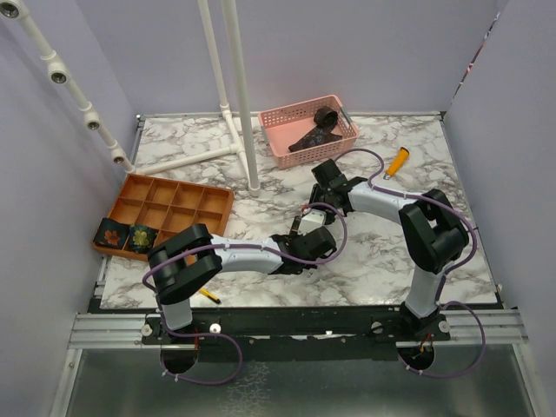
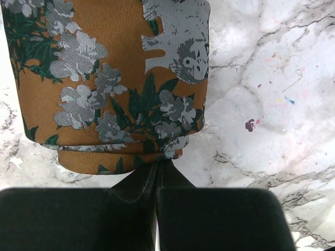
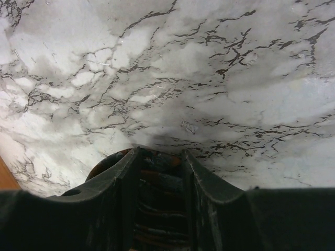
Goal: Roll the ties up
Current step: Roll the tie at the center of the board, then move the storage box to the center of the board.
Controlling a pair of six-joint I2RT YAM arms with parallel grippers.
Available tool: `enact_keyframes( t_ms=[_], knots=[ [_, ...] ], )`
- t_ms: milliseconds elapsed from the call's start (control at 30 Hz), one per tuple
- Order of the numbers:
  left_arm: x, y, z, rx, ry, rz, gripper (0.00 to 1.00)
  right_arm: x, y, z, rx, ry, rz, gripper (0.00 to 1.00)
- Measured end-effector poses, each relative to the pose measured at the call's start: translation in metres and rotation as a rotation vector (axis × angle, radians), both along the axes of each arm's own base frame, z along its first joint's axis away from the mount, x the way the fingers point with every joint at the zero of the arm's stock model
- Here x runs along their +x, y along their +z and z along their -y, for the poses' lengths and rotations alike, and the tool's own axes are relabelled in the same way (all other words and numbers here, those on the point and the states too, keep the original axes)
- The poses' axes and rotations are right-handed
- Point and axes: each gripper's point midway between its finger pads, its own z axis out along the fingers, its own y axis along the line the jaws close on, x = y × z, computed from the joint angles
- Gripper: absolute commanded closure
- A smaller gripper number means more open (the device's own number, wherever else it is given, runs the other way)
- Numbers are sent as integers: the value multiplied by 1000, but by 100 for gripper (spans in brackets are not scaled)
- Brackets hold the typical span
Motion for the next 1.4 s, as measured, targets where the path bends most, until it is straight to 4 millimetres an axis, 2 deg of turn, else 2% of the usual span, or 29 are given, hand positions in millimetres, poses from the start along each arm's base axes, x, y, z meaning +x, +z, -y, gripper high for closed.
enact_keyframes(
  t_ms=[167,500,633,1000,1400],
  knots=[
    [1,0,-2,4,-23,-10,100,1,1,0,-4,9,3,58],
    [-22,0,-26,12,-72,-71,100,14,2,-11,-36,35,-28,58],
    [-23,0,-29,29,-85,-72,100,16,2,-12,-41,44,-35,58],
    [6,0,-19,69,-38,-23,100,2,0,-23,18,125,-52,60],
    [14,0,-19,104,-57,-11,100,-15,-1,-29,84,215,-35,61]
  ],
)
